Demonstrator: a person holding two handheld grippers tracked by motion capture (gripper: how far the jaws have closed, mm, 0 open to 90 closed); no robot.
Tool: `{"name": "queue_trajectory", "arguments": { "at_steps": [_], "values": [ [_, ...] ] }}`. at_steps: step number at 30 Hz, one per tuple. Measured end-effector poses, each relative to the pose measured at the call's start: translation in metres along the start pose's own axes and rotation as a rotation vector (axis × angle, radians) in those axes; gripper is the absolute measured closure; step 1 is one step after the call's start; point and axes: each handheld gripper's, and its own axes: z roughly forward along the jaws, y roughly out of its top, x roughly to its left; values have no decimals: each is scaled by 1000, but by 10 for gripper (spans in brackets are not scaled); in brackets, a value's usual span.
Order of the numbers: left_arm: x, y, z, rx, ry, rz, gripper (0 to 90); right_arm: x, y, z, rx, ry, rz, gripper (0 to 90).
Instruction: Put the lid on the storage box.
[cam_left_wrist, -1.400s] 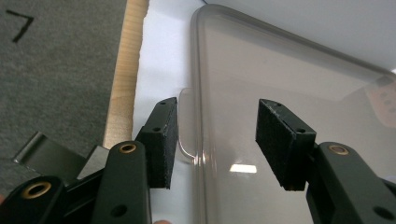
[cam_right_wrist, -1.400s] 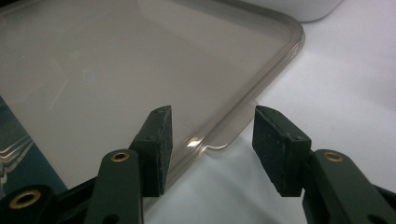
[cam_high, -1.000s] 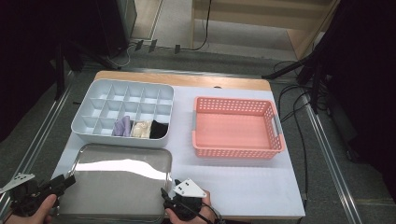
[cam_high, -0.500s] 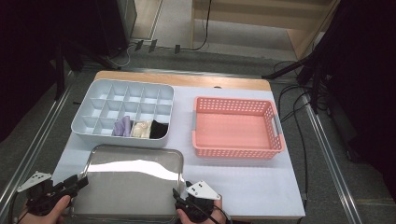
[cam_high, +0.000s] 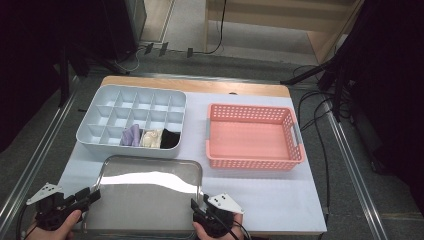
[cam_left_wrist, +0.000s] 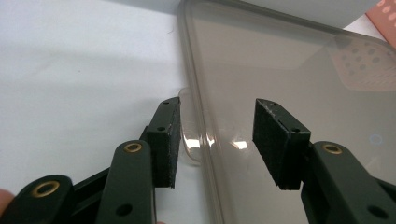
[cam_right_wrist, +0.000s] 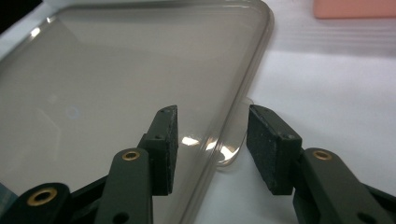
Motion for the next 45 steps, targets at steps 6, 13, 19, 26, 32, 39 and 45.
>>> {"name": "queue_trajectory", "arguments": {
  "at_steps": [6, 13, 19, 26, 32, 39, 45],
  "values": [
    [2, 0, 0, -1, -24, -15, 537, -11, 2, 0, -17, 43, 182, 597],
    [3, 0, 0, 8, -47, -34, 545, -24, 5, 0, -2, 123, 382, 581],
    [-2, 0, 3, 44, -108, -41, 578, -34, 5, 1, 4, 176, 450, 618],
    [5, 1, 5, 36, -168, -77, 526, -34, 4, 1, -20, 178, 352, 627],
    [3, 0, 6, 26, -184, -58, 438, -34, -1, -2, -70, 199, 312, 641],
    [2, 0, 6, 20, -207, -68, 360, -32, 1, -7, -128, 219, 234, 647],
    [3, 0, 8, -5, -210, -43, 345, -34, 1, -4, -141, 227, 208, 645]
  ]
}}
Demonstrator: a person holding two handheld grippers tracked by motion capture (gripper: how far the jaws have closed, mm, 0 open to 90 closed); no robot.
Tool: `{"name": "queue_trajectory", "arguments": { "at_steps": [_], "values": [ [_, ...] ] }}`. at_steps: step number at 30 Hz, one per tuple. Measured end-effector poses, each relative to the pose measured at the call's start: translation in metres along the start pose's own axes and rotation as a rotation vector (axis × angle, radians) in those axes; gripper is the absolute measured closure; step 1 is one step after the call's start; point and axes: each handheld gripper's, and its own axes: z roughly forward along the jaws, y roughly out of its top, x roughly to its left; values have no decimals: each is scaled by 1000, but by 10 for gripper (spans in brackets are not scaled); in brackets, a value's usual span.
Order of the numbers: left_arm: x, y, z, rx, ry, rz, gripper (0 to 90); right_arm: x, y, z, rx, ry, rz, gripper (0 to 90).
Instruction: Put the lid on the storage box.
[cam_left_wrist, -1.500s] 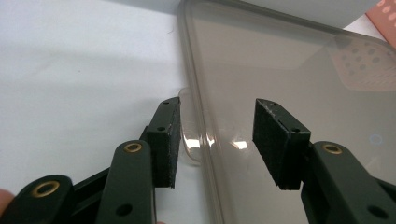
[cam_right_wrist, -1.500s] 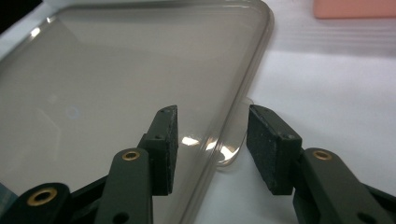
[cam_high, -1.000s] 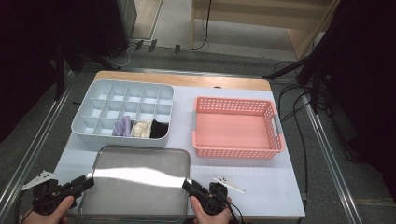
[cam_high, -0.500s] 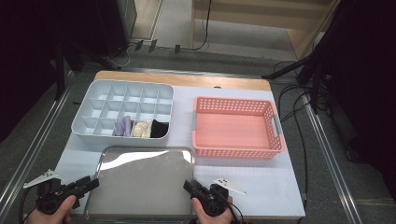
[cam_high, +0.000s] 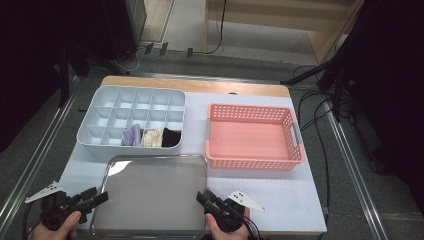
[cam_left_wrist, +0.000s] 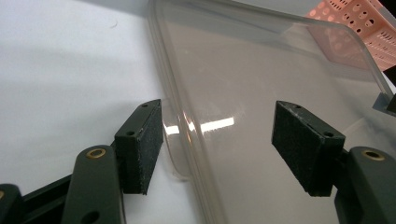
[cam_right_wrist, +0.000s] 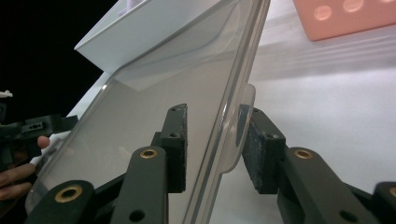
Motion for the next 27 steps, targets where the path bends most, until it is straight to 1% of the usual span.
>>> {"name": "queue_trajectory", "arguments": {
  "at_steps": [3, 7, 8, 10, 12, 14, 15, 16, 18, 19, 20, 22, 25, 27],
  "values": [
    [2, 1, 1, -5, -9, -26, 346, -1, 0, 0, -3, 5, -6, 643],
    [4, 2, 2, -10, -30, -39, 331, -2, -1, 1, -22, 20, -27, 641],
    [4, 2, 3, -11, -35, -34, 323, -3, -2, 1, -27, 23, -33, 641],
    [3, 3, 4, -14, -31, -35, 316, -2, -1, 0, -34, 34, -44, 641],
    [2, 3, 5, -11, -25, -34, 307, -2, -1, 0, -32, 30, -49, 640],
    [0, 3, 5, -15, -9, -37, 318, -2, -1, -1, -36, 30, -53, 639],
    [0, 2, 5, -18, -7, -43, 326, -2, -1, -1, -35, 29, -53, 639],
    [0, 2, 5, -22, -8, -58, 333, -2, -1, -1, -35, 30, -51, 639],
    [1, 2, 4, -21, -18, -107, 380, -2, -1, 0, -32, 26, -50, 639],
    [2, 3, 3, -8, -16, -121, 404, -2, -1, 0, -28, 23, -42, 639],
    [3, 4, 2, 4, -13, -117, 437, -2, -1, 0, -18, 17, -35, 638],
    [5, 5, 0, 5, -11, -131, 509, -2, 0, 0, -13, 14, -28, 638],
    [2, 5, -7, -24, 19, -119, 613, -1, 1, 1, -4, 4, -14, 639],
    [-2, 6, -12, -42, 32, -106, 657, 1, 3, 1, -2, -6, -17, 640]
  ]
}}
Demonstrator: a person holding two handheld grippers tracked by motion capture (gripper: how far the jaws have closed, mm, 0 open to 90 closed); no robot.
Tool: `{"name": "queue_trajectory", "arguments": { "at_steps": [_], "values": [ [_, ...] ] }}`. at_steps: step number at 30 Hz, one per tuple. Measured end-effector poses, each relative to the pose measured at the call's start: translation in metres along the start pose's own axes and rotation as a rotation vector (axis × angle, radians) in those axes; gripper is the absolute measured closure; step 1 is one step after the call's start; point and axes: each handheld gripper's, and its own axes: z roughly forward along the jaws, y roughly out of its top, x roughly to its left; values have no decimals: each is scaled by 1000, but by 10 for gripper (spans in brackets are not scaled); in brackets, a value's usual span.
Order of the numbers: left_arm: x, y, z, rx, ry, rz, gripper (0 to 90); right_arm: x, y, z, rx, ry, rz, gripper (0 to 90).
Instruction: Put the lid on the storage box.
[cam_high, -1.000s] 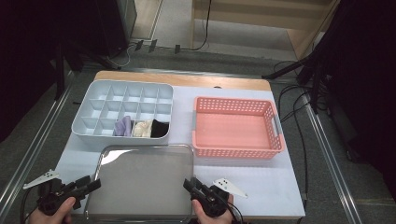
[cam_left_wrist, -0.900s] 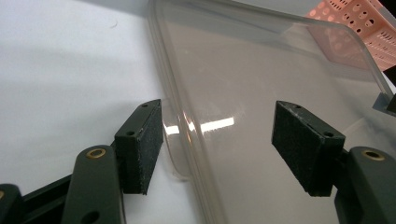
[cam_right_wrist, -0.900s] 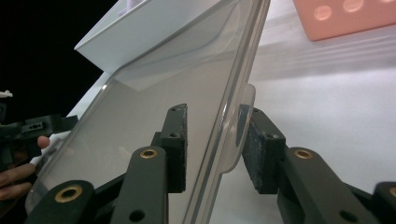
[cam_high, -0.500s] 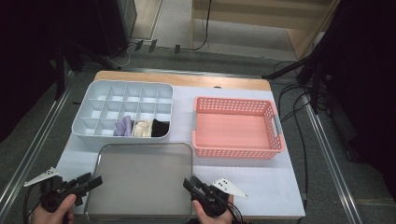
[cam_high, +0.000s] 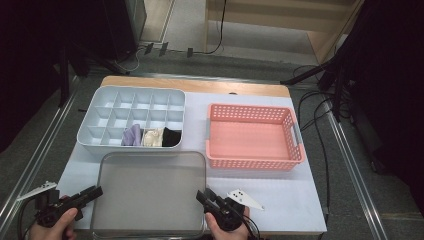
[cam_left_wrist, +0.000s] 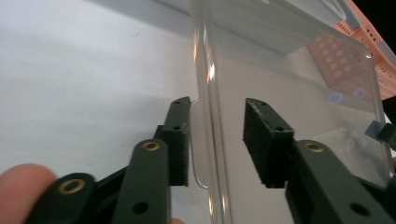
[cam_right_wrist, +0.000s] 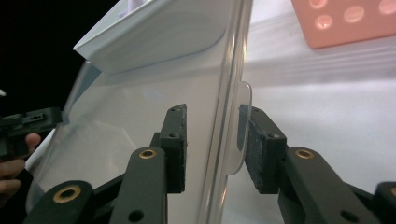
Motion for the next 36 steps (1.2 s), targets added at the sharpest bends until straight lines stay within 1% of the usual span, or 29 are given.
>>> {"name": "queue_trajectory", "arguments": {
  "at_steps": [2, 3, 4, 5, 8, 9, 12, 14, 16, 17, 18, 23, 25, 27, 28, 31, 32, 33, 34, 35, 36],
  "values": [
    [-2, 1, -4, -18, 6, 1, 695, 3, 3, -1, -5, 0, -5, 641],
    [-3, 2, -5, -23, 7, 5, 699, 4, 4, -1, -6, -2, -7, 642],
    [-3, 3, -6, -28, 8, 12, 701, 6, 6, -1, -8, -4, -10, 643],
    [-5, 4, -7, -37, 11, 6, 701, 7, 8, 0, -13, -6, -14, 644],
    [-7, 9, -10, -55, 25, 9, 701, 11, 15, 3, -14, -10, -12, 644],
    [-6, 11, -11, -53, 30, 11, 700, 12, 18, 5, -10, -8, -13, 644],
    [-6, 17, -14, -63, 37, -1, 701, 15, 26, 11, 3, -2, -14, 643],
    [-6, 22, -17, -77, 50, 6, 699, 18, 32, 16, 11, -4, -15, 643],
    [-6, 28, -19, -87, 61, 14, 694, 21, 37, 22, 16, -7, -29, 641],
    [-5, 31, -19, -92, 71, 24, 689, 23, 40, 24, 20, -4, -25, 641],
    [-4, 34, -19, -97, 84, 35, 682, 24, 43, 28, 16, -6, -39, 640],
    [7, 53, -16, -113, 115, 41, 664, 32, 51, 48, 31, -12, -46, 636],
    [13, 60, -14, -115, 119, 42, 662, 34, 53, 57, 38, -12, -52, 633],
    [17, 65, -11, -117, 128, 46, 662, 34, 53, 65, 46, -9, -52, 631],
    [19, 66, -9, -111, 134, 55, 661, 33, 53, 69, 50, -8, -47, 629],
    [24, 67, -2, -99, 153, 71, 645, 30, 52, 77, 57, -7, -32, 621],
    [25, 65, -1, -102, 151, 71, 633, 29, 51, 79, 60, -5, -33, 615],
    [26, 64, 0, -120, 148, 68, 631, 28, 51, 80, 56, 1, -41, 614],
    [27, 62, 1, -125, 143, 68, 627, 28, 51, 80, 55, 3, -50, 611],
    [28, 60, 2, -128, 137, 70, 612, 28, 51, 80, 55, 5, -58, 603],
    [28, 59, 4, -116, 128, 67, 584, 28, 51, 80, 59, 8, -68, 591]
  ]
}}
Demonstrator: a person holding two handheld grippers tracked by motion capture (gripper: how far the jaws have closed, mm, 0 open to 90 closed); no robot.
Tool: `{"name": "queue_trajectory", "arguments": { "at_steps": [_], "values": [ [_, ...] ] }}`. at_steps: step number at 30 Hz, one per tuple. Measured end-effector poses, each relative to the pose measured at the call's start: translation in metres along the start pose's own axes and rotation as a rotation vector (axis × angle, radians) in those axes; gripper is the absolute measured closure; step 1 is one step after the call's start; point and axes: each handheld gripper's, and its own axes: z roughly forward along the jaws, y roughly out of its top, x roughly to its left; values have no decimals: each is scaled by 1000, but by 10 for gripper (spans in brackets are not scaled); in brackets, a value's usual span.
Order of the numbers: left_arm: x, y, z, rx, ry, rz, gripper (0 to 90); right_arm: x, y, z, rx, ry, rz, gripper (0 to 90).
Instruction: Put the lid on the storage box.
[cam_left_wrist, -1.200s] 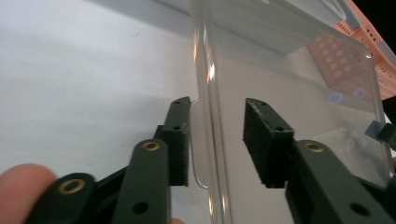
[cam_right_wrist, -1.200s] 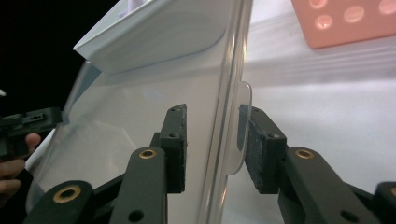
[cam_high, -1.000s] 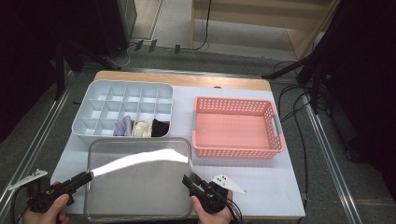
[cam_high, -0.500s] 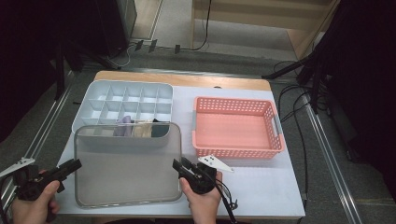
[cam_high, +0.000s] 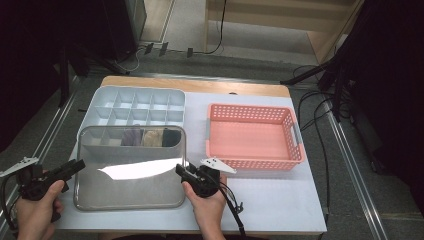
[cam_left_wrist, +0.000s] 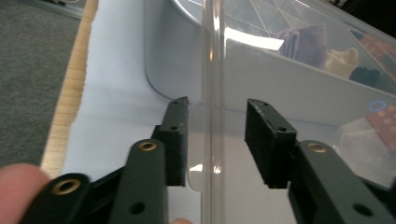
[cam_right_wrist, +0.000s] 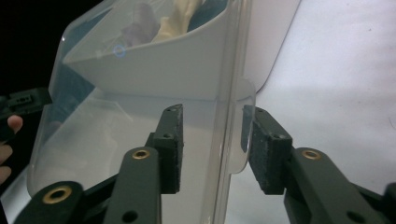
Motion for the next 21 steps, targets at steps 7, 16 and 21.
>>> {"name": "queue_trajectory", "arguments": {
  "at_steps": [7, 16, 21],
  "values": [
    [-6, -24, -6, 66, 1, 17, 434, 5, -17, -15, 88, -60, -44, 492],
    [-9, -41, -16, 73, -11, -27, 506, 6, -39, -24, 127, 11, -17, 661],
    [-9, -27, -10, 56, -4, -2, 510, 7, -32, -17, 113, -7, 0, 669]
  ]
}}
